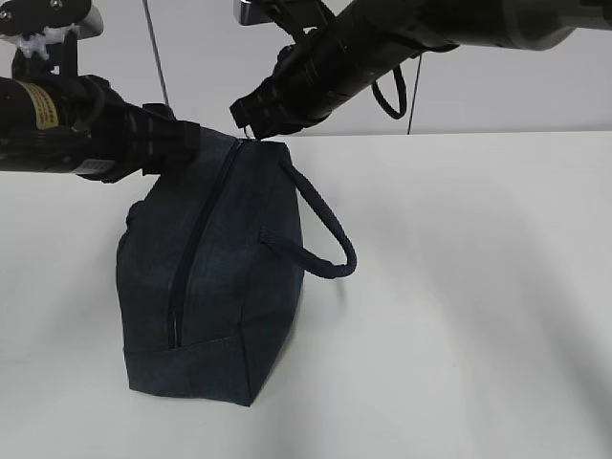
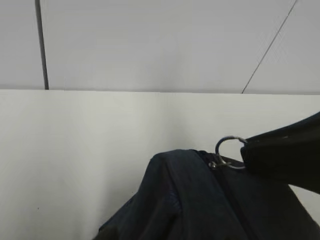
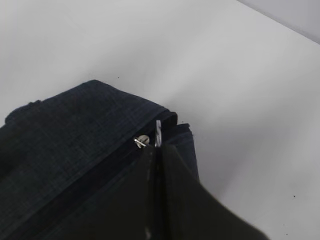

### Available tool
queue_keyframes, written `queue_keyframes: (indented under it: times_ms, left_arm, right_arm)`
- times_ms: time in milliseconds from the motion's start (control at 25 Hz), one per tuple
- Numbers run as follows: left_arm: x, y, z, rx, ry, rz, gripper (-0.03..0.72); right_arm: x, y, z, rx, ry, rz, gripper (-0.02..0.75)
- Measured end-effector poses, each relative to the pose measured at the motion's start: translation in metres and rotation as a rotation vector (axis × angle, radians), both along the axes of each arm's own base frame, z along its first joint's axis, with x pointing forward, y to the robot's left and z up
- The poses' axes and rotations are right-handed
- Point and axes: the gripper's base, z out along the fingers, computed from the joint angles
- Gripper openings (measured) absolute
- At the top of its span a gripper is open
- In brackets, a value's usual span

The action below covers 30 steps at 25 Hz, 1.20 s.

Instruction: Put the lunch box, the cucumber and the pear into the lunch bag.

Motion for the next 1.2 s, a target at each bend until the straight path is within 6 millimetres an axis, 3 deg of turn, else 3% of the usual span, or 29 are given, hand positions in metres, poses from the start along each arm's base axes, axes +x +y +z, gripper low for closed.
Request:
queue_keyframes:
  times_ms: [200, 320, 400, 520, 600, 960, 1200]
  left_arm:
    - [0.002, -0.001, -0.003, -0.015, 0.019, 0.013, 0.382]
    - [0.002, -0.001, -0.004, -0.024, 0.024, 0.019, 0.337]
    - [0.003, -0.002, -0.006, -0.028, 0.033, 0.021, 0.255]
    - [0.002, -0.009, -0.012, -0.024, 0.048, 0.003, 0.066]
    - [0.000, -0.015, -0.013, -0.022, 0.052, -0.016, 0.006]
    - [-0.013, -0.032, -0.008, -0.007, 0.039, -0.090, -0.008]
    - [-0.024, -0.025, 0.011, 0.010, 0.023, -0.082, -0.008]
  right_arm:
    - [0.000, 0.000, 0.000, 0.000, 0.001, 0.000, 0.006]
    - [0.000, 0.000, 0.000, -0.001, 0.000, 0.001, 0.006]
    - [0.000, 0.000, 0.000, -0.001, 0.000, 0.001, 0.006]
    - [0.000, 0.000, 0.000, -0.001, 0.000, 0.002, 0.006]
    - [0.000, 0.000, 0.000, -0.001, 0.000, 0.002, 0.006]
    - [0.006, -0.002, 0.004, 0.028, -0.062, -0.037, 0.006]
    - [0.024, -0.015, -0.016, 0.024, -0.054, -0.095, 0.006]
